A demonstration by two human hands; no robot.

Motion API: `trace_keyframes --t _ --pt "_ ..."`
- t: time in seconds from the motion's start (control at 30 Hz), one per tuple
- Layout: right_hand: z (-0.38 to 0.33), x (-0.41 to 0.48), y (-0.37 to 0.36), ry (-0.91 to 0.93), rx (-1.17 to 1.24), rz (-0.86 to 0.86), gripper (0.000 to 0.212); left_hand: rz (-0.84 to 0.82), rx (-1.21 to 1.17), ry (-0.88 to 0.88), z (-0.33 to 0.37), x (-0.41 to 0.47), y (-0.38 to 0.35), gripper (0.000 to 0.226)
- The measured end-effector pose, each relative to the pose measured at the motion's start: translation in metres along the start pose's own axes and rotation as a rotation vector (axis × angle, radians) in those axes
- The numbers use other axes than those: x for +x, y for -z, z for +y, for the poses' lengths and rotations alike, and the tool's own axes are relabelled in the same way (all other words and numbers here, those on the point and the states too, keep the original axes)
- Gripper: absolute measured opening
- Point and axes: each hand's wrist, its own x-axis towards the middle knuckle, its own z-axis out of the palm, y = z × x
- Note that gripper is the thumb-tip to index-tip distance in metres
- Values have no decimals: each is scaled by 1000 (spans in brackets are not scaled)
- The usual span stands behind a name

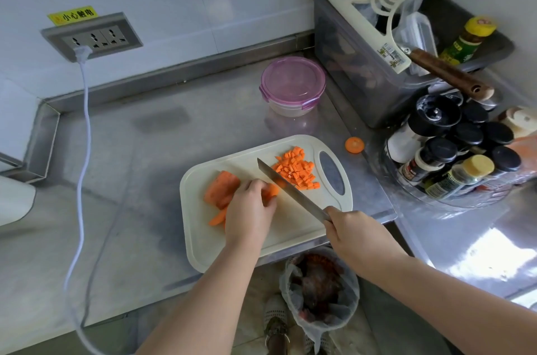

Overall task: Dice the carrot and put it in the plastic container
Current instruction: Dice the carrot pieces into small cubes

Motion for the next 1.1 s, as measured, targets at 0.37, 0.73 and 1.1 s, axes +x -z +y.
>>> trace_keyframes --t 0.37,0.73,1.1 --pt "-2 0 -10 -5 -88 -39 21 -8 62 -13 -4 -1 0 14" --pt "-4 7 -17 -51 -181 -111 30 -35 64 -2 -6 1 -2 10" --pt "9 6 -5 -85 132 -76 24 -52 -51 91 -7 2 3 28"
